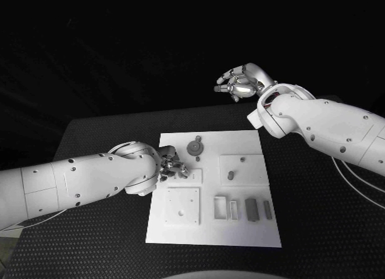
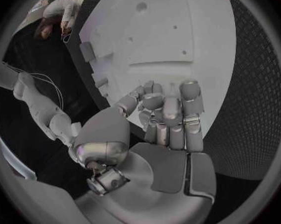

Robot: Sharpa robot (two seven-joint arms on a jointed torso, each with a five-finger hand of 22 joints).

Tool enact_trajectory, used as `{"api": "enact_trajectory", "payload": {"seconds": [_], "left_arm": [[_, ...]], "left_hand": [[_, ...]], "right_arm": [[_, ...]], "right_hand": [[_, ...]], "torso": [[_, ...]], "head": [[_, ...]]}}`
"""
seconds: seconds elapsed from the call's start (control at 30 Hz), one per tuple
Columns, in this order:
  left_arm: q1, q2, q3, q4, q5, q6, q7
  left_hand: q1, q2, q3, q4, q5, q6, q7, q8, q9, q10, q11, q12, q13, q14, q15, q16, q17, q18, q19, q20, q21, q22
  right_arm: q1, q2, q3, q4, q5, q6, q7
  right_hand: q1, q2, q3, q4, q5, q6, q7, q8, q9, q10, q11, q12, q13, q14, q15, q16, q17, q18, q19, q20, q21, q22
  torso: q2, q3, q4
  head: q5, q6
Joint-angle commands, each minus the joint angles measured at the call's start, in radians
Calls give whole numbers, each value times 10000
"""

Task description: Assemble the parts on the task board

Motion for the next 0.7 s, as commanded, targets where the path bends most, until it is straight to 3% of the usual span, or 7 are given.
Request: {"api": "enact_trajectory", "payload": {"seconds": [0.03,0.1,0.37,0.57,0.63,0.7], "left_arm": [[-82,128,-32,112,97,174,288],[-82,126,-32,109,102,177,297],[-82,125,-32,102,112,183,317],[-82,101,-32,101,161,172,305],[-82,98,-32,94,171,141,288],[-82,93,-32,91,189,116,276]], "left_hand": [[-72,-270,-63,180,-416,1503,-620,-91,4,-284,-324,28,-34,-438,-525,63,-57,299,295,-280,13,175],[-225,-248,-398,98,-100,1498,-618,-114,37,-298,-322,53,-49,-464,-523,108,-98,302,275,-282,16,188],[-497,-663,-729,291,-369,1516,-635,-174,68,-316,-340,77,-103,-503,-545,166,-200,327,261,-293,-20,170],[-551,-836,-769,417,-407,1519,-637,-202,80,-321,-347,89,-127,-515,-554,194,-241,339,264,-295,-34,168],[-540,-834,-764,421,-402,1520,-638,-204,82,-321,-348,90,-129,-516,-555,197,-244,342,265,-296,-35,168],[-251,-579,-639,294,-74,1526,-632,-215,100,-317,-351,108,-142,-523,-560,226,-268,351,276,-294,-26,180]], "right_arm": [[-4,9,7,1,10,106,37],[-4,7,7,1,10,107,34],[-4,12,7,-8,16,112,32],[-4,8,7,-9,24,109,29],[-4,8,7,-10,24,115,29],[-4,8,7,-12,26,119,28]], "right_hand": [[-25,43,-2,-83,37,6,84,-56,-10,-46,10,53,7,-66,-5,-62,9,118,-63,-2,-58,193],[-28,41,-2,-84,37,5,85,-57,-11,-47,10,52,7,-67,-4,-63,9,118,-64,-1,-58,193],[-35,39,-3,-86,37,-1,86,-60,-13,-52,12,51,6,-71,-3,-65,9,118,-68,0,-60,193],[-42,37,-4,-88,37,-4,87,-61,-15,-54,13,51,5,-73,-2,-66,9,118,-71,1,-61,193],[-45,39,-3,-87,37,-6,88,-62,-15,-55,13,51,5,-74,-2,-67,9,118,-72,2,-62,192],[-45,42,-2,-88,37,-6,88,-62,-16,-56,14,51,4,-75,-2,-67,9,118,-72,2,-62,192]], "torso": [[-1,-5,-2],[3,-3,3],[1,-9,0],[4,-3,1],[4,-5,-1],[4,-5,-1]], "head": [[-5,5],[-13,3],[-22,2],[-29,-4],[-30,0],[-30,0]]}}
